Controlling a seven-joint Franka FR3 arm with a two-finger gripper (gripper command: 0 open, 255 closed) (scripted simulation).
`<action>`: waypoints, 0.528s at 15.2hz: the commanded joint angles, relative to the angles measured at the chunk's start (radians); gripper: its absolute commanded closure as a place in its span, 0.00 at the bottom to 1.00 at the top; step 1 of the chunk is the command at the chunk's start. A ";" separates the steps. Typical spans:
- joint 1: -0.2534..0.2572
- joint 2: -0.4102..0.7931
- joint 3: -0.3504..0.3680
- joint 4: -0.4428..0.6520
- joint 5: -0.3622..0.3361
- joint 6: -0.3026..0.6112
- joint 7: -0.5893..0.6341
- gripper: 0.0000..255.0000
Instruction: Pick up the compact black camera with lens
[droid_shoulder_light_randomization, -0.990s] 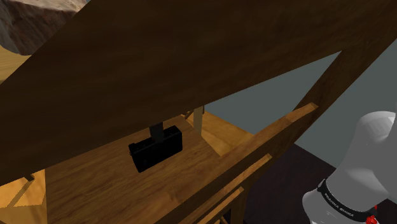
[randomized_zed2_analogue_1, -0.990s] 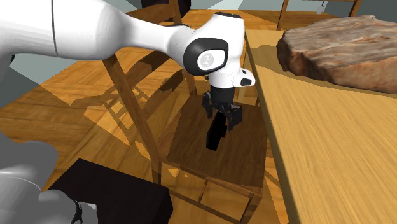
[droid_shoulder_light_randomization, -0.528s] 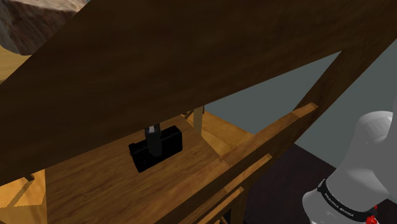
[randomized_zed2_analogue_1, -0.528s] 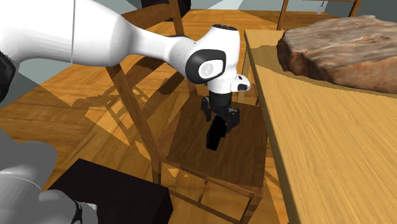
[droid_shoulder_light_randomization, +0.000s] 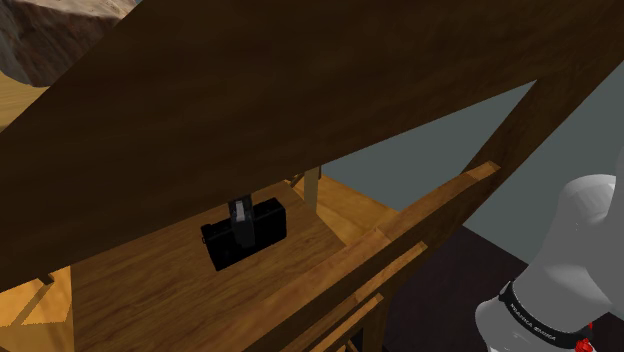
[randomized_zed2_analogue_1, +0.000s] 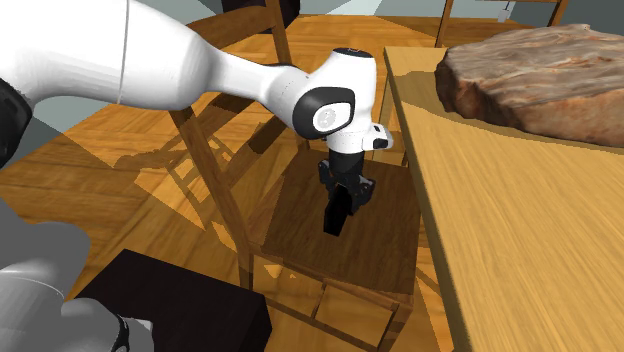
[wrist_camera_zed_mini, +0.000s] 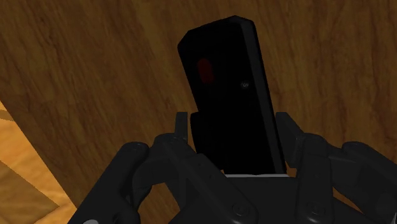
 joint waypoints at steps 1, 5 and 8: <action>0.000 0.001 0.000 -0.001 0.000 0.000 0.000 1.00; 0.000 0.002 0.000 0.000 0.000 0.000 0.001 1.00; 0.000 -0.011 0.001 0.026 0.007 -0.038 -0.005 1.00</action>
